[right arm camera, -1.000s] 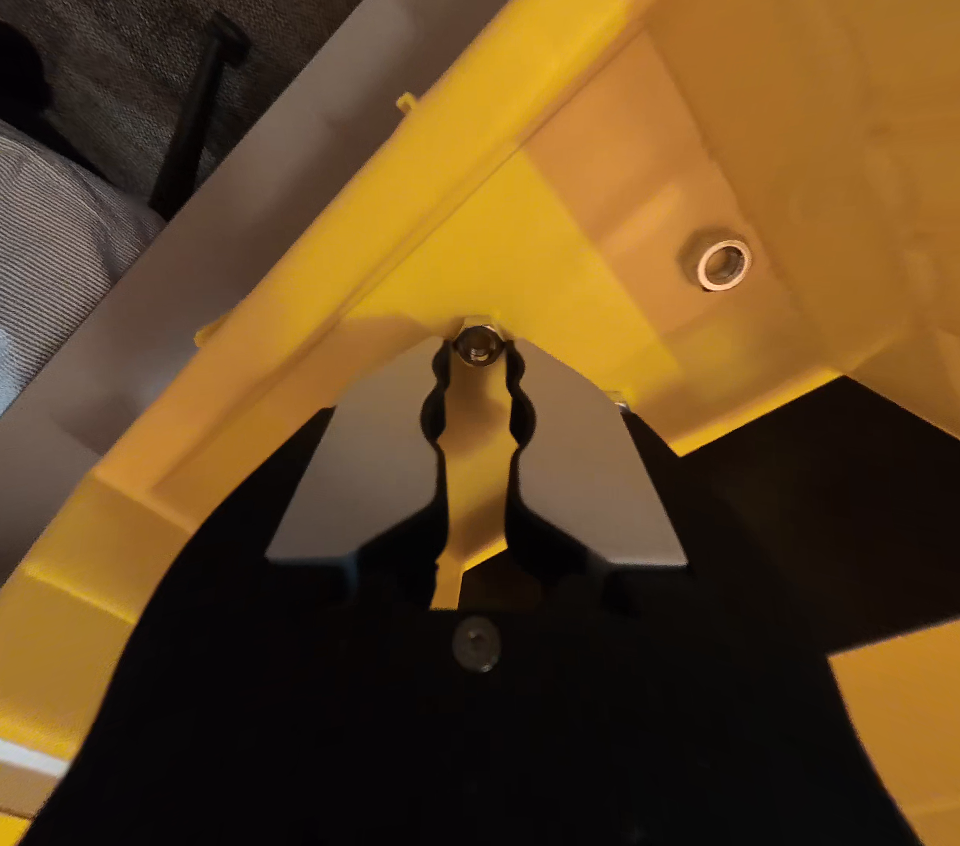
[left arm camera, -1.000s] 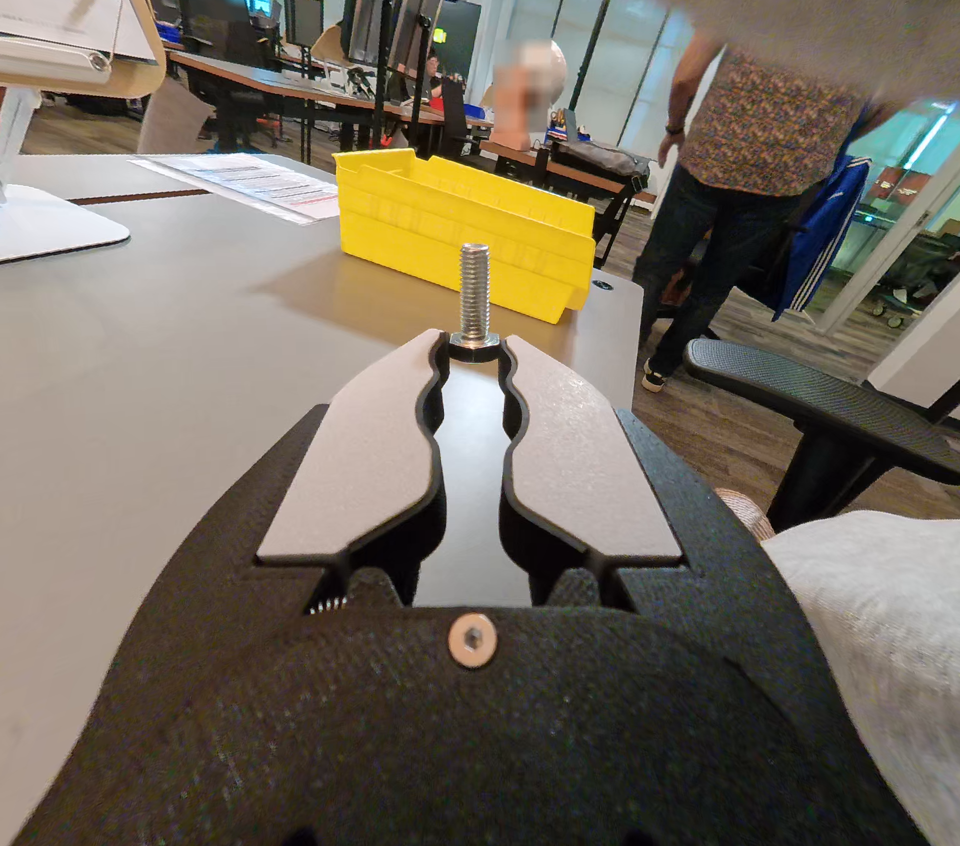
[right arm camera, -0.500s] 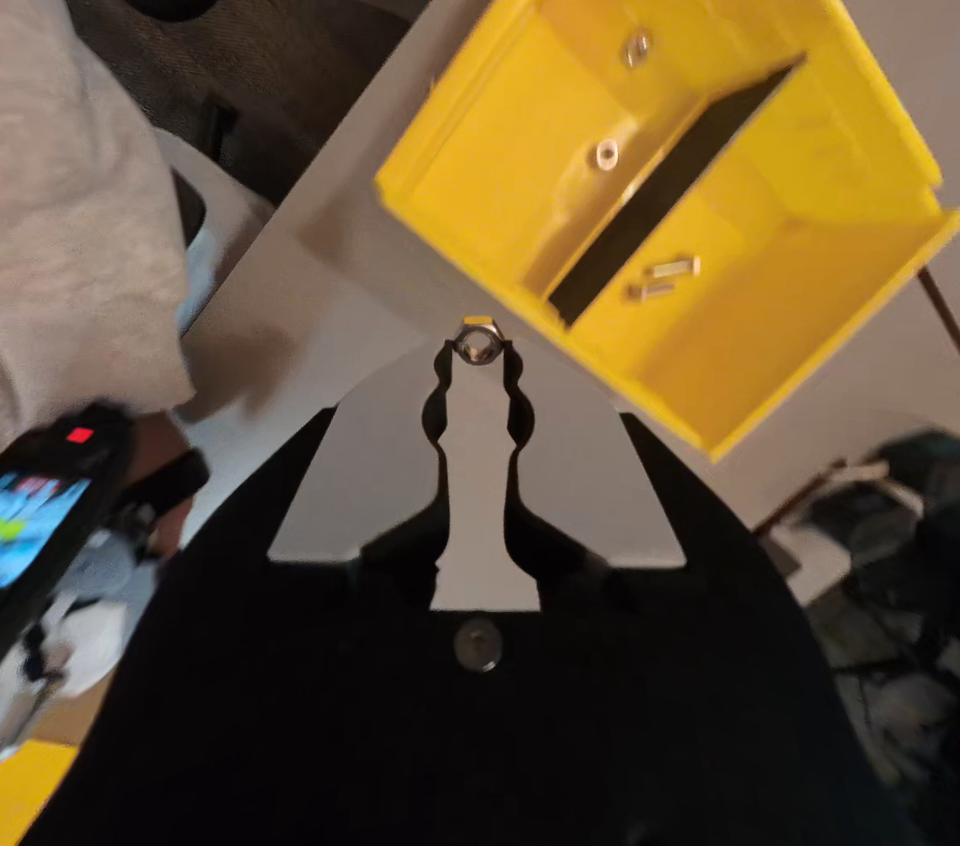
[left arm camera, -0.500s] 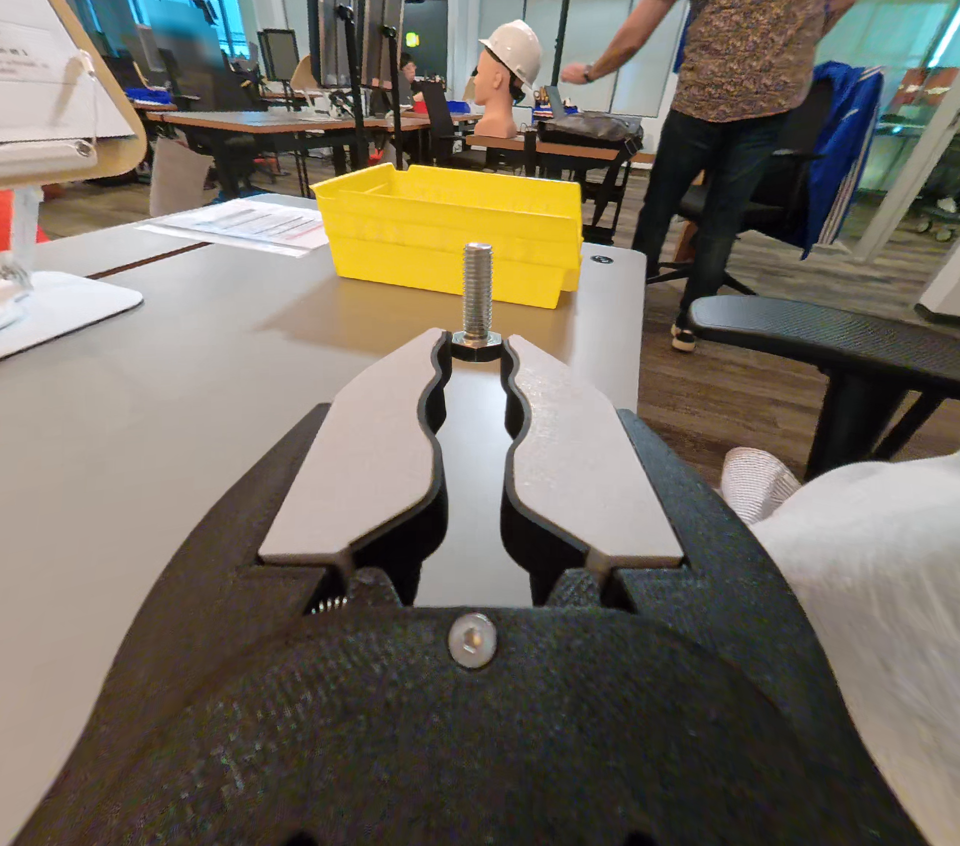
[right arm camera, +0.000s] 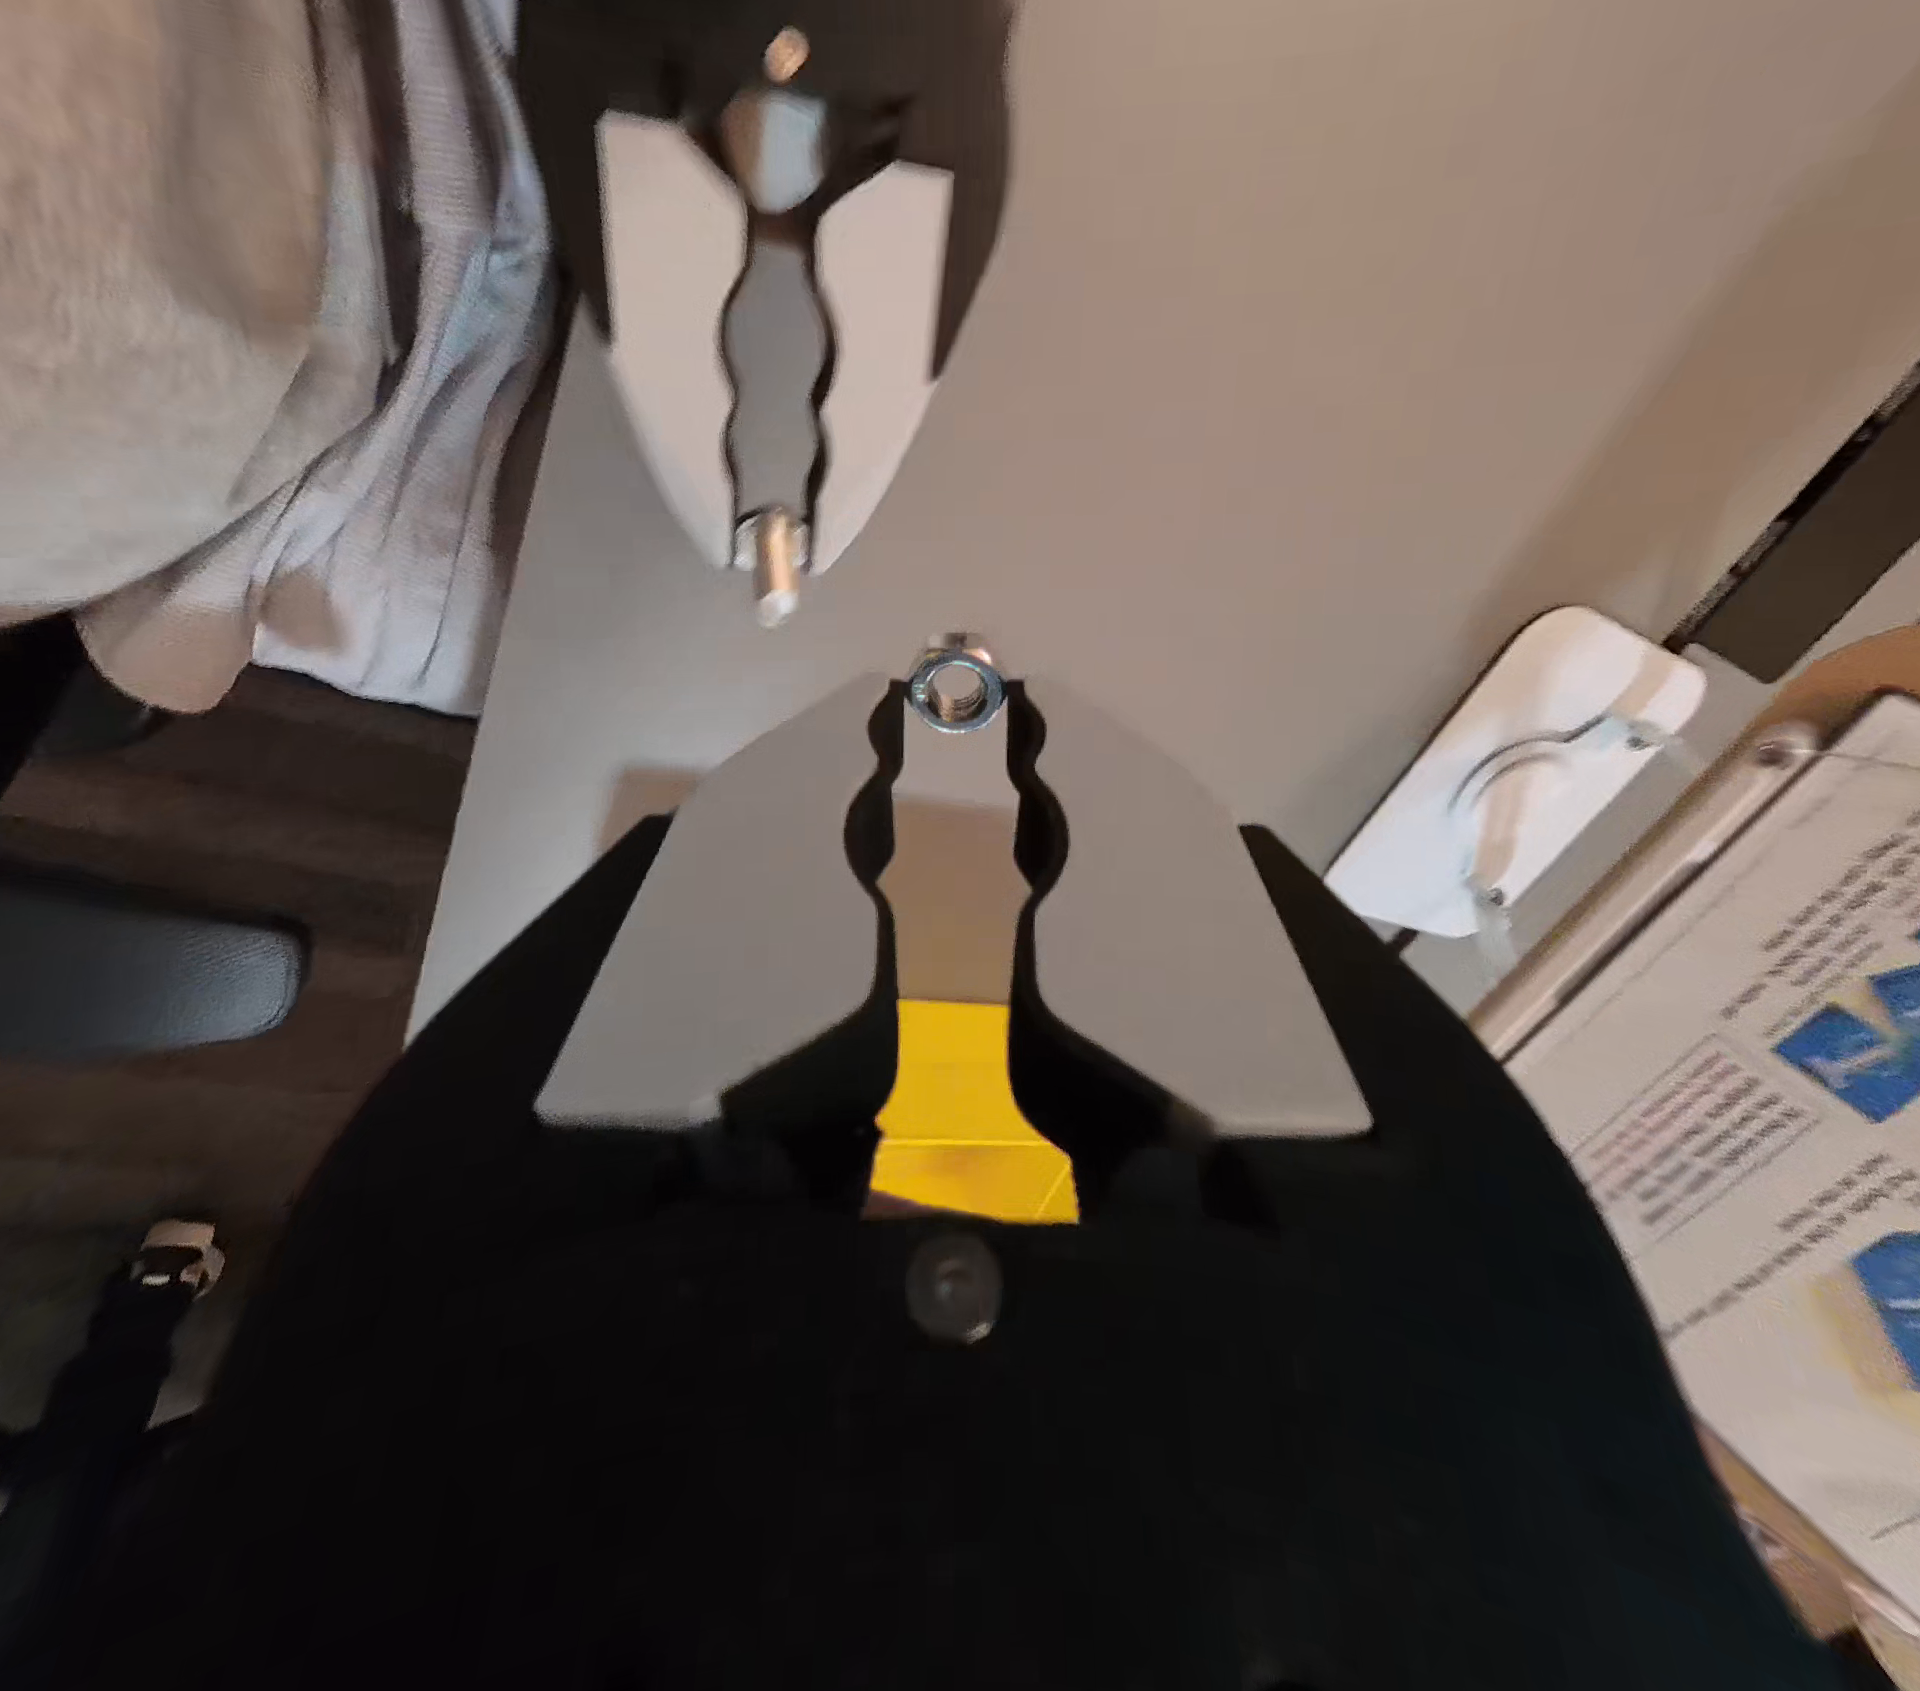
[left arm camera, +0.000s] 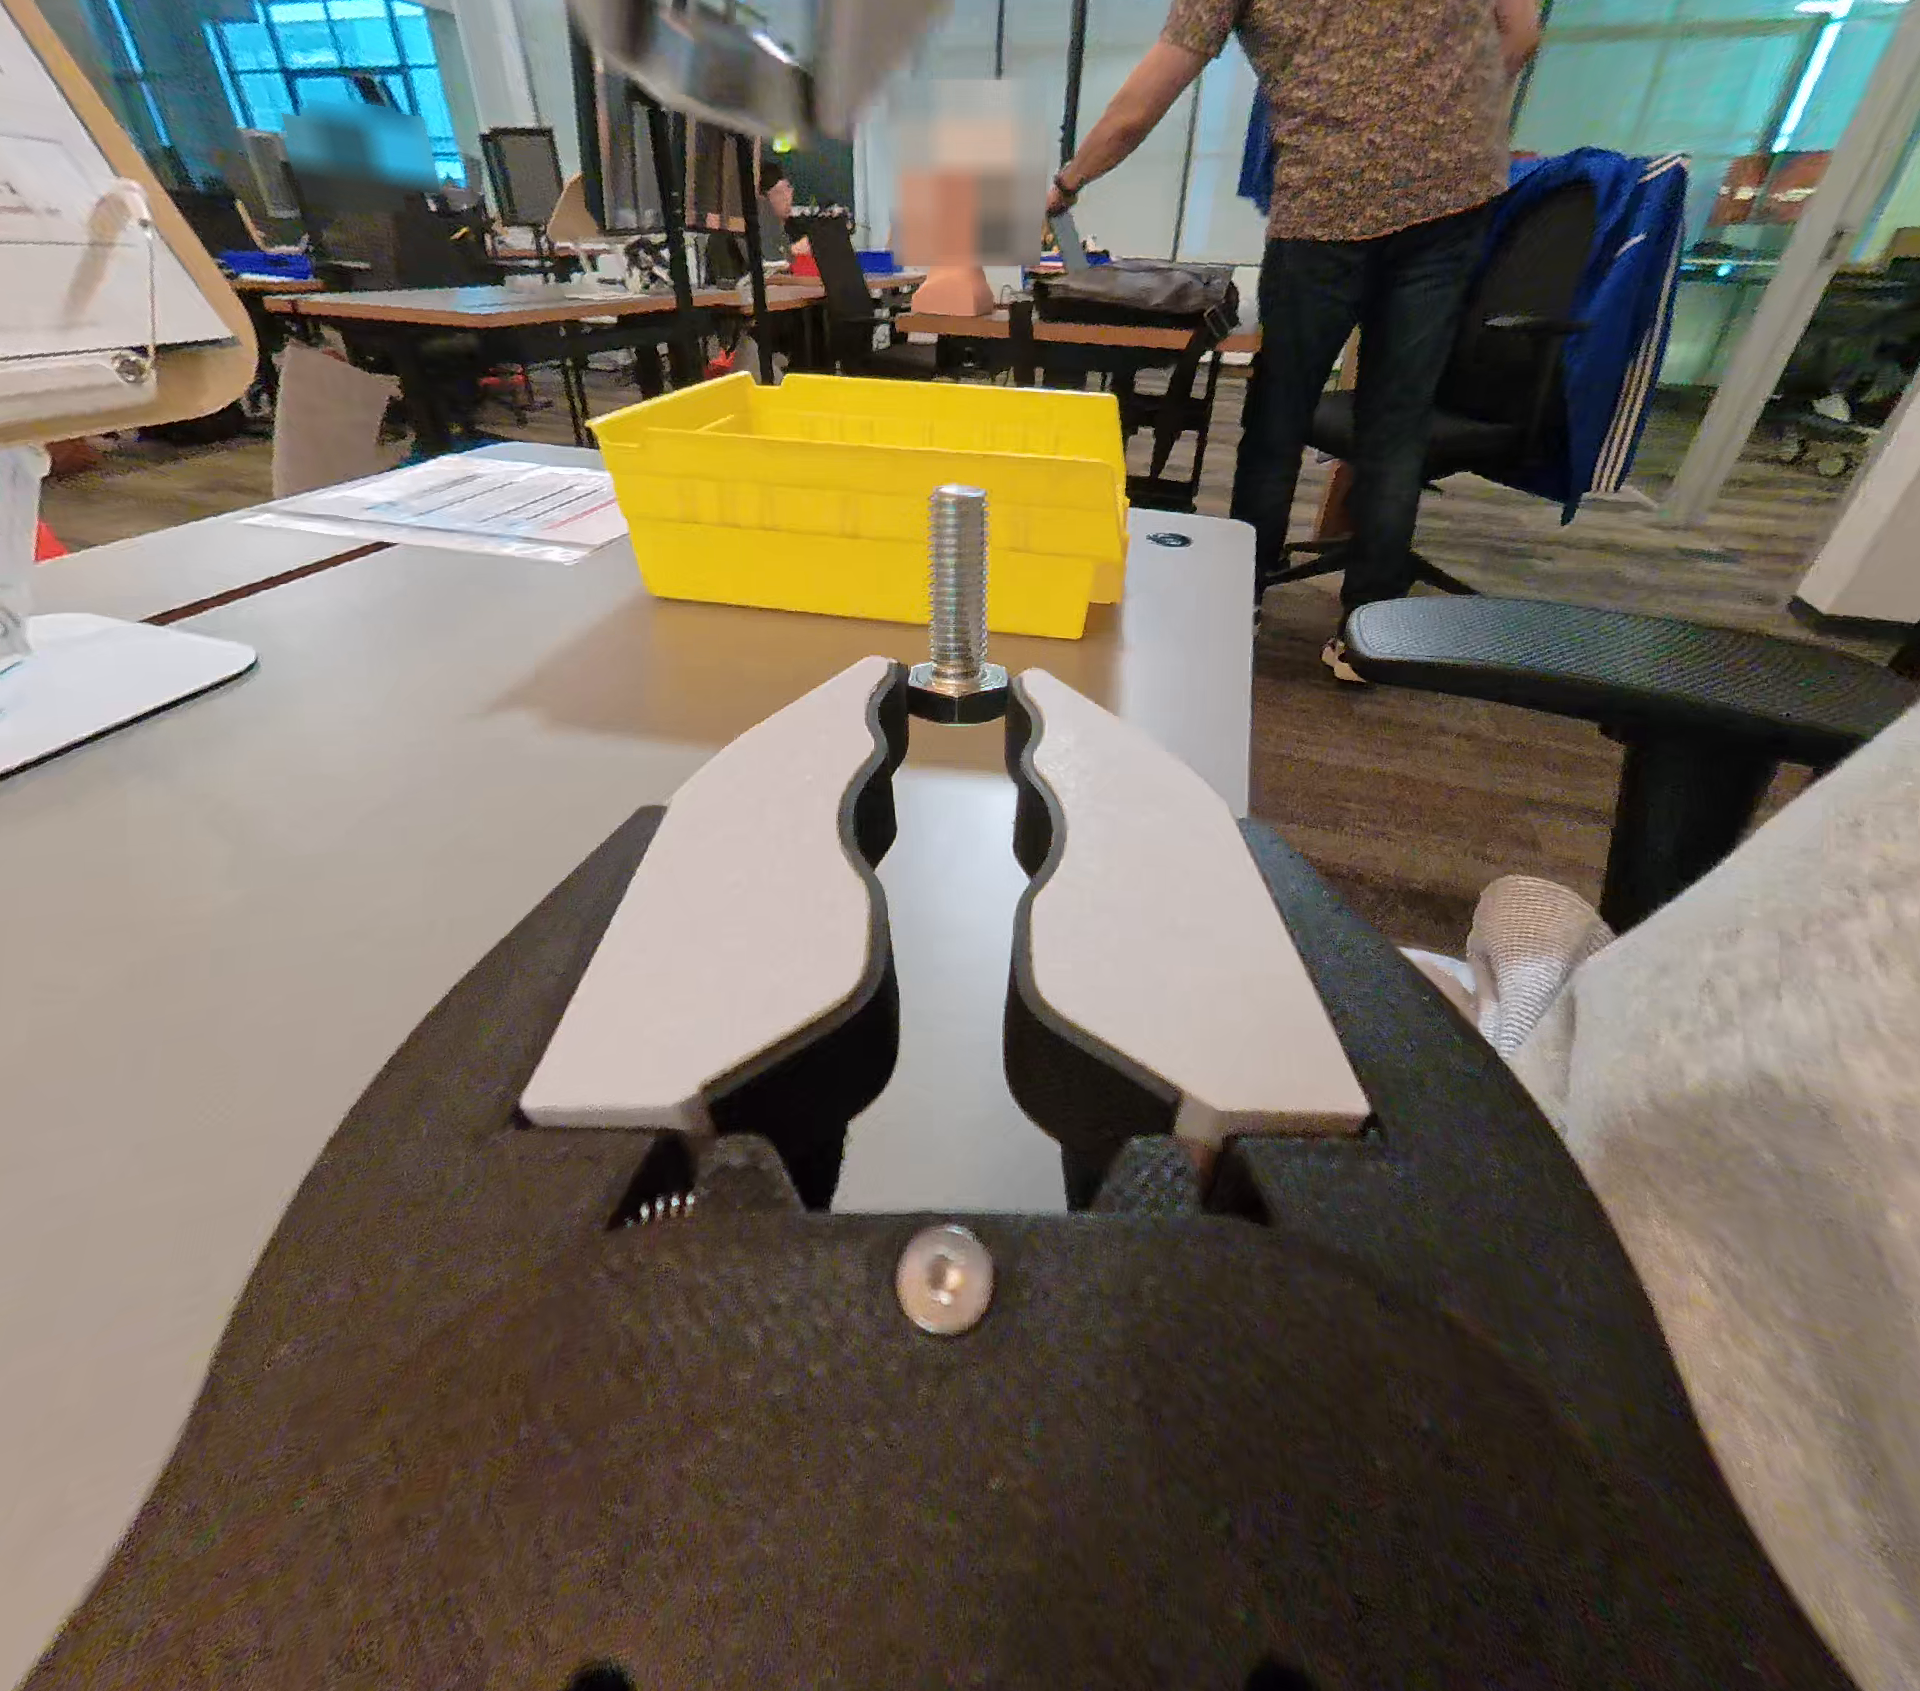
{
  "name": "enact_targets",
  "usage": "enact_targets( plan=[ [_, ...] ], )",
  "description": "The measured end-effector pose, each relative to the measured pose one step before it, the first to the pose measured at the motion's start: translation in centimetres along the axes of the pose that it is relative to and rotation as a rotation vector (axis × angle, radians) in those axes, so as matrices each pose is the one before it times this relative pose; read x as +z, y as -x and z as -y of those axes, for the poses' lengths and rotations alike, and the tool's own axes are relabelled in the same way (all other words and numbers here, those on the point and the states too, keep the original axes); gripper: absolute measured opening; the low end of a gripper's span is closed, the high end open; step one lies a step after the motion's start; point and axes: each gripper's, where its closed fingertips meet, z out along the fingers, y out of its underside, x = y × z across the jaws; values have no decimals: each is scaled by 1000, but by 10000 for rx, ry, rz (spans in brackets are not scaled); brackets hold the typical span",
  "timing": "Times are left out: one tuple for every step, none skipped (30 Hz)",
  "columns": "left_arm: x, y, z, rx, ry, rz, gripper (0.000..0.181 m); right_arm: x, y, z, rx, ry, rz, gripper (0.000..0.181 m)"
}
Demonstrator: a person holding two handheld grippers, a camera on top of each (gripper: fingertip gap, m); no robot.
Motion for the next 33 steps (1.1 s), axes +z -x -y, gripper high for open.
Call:
enact_targets(
  plan=[
    [29, -246, 127, -25, -113, -117, 19, 176, 1149, -540, -72, -21, 97, 19],
    [24, -292, 93, -12, -102, -137, 19, 179, 1087, -264, -75, -109, 121, 19],
    [41, -287, 31, 20, -43, -118, 19, 163, 942, -68, -69, -150, 108, 19],
    [45, -216, -38, 68, 23, -62, 19, 151, 763, 69, -71, -159, 69, 19],
    [40, -237, -15, 104, 14, -58, 19, 164, 606, 148, -97, -152, 49, 19],
    [44, -275, 65, 83, -22, -89, 19, 177, 471, 162, -124, -124, 38, 19],
    [52, -287, 86, 55, -29, -112, 19, 199, 314, 168, -145, -101, -7, 19],
    [59, -258, 32, 55, 4, -93, 19, 233, 203, 149, -155, -84, -14, 19],
    [61, -167, -18, 44, 12, -41, 19, 266, 213, 99, -146, -44, 38, 19],
    [47, -118, -56, 15, 19, -19, 19, 291, 214, 54, -115, 0, 84, 19],
    [34, -114, -105, 28, 40, -40, 19, 300, 180, 5, -87, 33, 103, 19],
    [-17, -100, -63, 48, 12, -40, 19, 273, 127, -23, -56, 59, 105, 19],
    [-30, -67, 25, 18, -24, -48, 19, 235, 50, -20, -42, 49, 83, 19],
    [-45, -50, 51, -22, -29, -61, 19, 179, -19, 4, -42, 18, 52, 19],
    [-24, 25, -40, -7, 37, -22, 19, 101, -102, 29, -56, -10, 25, 19],
    [-28, 80, 51, 43, -44, 36, 19, 46, -184, 48, -63, -29, -12, 19],
    [-39, 149, 102, -20, -61, 55, 19, 29, -196, 82, -63, -43, -17, 19],
    [-32, 73, 31, -64, 5, -27, 19, 15, -131, 117, -50, -61, 42, 19],
    [-50, 76, 11, -31, 0, -5, 19, 10, -106, 82, -22, -19, 69, 19],
    [-58, 131, 12, 12, -22, 67, 19, 16, -128, 27, -12, 16, 65, 19],
    [-26, 96, -3, 1, 10, 53, 19, 24, -94, 54, -20, 0, 75, 19],
    [-2, 62, -32, -6, 53, 40, 19, 31, -87, 55, -8, -10, 89, 19],
    [15, 97, -65, 19, 78, 81, 19, 57, -90, 33, 10, 8, 80, 19],
    [35, 158, -107, 27, 110, 129, 19, 80, -109, -24, 4, 40, 53, 19],
    [37, 136, -124, 23, 146, 112, 19, 107, -107, -74, -27, 78, 30, 19],
    [32, 167, -134, 11, 139, 139, 19, 103, -123, -146, -33, 120, 1, 19],
    [32, 187, -122, -25, 108, 135, 19, 101, -145, -175, -31, 150, -22, 19],
    [26, 195, -79, -47, 90, 123, 19, 67, -137, -162, -29, 138, -39, 19],
    [16, 134, -41, -20, 62, 92, 19, 36, -111, -115, -5, 98, -25, 19],
    [4, 123, -15, 4, 43, 94, 19, 29, -112, -95, 70, 76, -6, 19],
    [-5, 142, -16, 10, 36, 107, 19, 13, -88, -82, 138, 76, 17, 19],
    [11, 86, 7, 8, 34, 75, 19, 8, -77, -74, 175, 73, 33, 19],
    [16, 89, 5, 12, 28, 86, 19, -7, -70, -85, 243, 85, 40, 19]
  ],
)
